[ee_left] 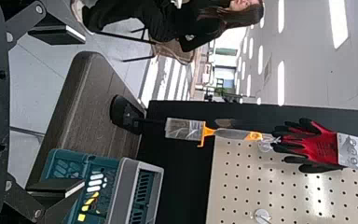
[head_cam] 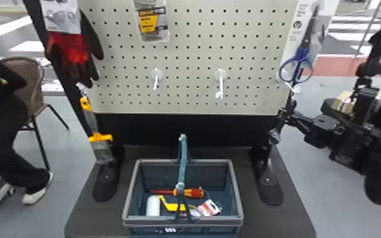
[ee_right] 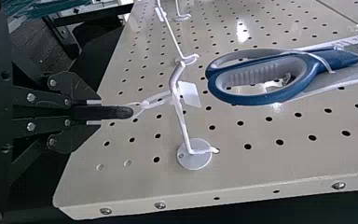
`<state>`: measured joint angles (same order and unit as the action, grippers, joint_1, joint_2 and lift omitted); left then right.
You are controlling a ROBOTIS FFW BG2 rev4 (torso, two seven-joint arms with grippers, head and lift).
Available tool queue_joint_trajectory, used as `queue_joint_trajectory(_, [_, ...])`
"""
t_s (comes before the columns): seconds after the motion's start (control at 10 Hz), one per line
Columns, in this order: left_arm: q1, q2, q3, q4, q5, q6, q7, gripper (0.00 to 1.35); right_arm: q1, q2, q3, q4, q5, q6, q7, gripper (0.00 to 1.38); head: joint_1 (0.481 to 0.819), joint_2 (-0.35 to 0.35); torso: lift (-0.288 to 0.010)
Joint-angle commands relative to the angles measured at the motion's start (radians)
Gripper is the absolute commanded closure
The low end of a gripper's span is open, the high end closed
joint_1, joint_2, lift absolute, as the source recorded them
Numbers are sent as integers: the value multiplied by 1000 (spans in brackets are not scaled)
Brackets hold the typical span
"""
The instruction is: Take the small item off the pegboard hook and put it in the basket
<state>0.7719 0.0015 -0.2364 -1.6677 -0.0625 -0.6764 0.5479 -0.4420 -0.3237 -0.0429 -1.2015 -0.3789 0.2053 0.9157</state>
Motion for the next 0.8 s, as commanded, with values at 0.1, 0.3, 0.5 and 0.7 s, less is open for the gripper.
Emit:
queue_joint_trajectory(0.1, [0,3,-1,0,3,0,0,216,-4,0,0,-2,0,0,0,1243,549,0,-100])
queue_joint_trajectory(0.3, [0,3,-3,2,3,1,1,216,-6,-2,0,-5,5,0,0,1243,549,0,-100])
queue_joint_trajectory(0.5, [0,3,-3,0,4,1,0,216,-6,0,0,-17,5,0,0,1243,549,0,-100])
queue_joint_trajectory(0.7, [0,3,-4,0,6,4,0,216,17,0,0,-81,12,16,0,1245,549,0,-100])
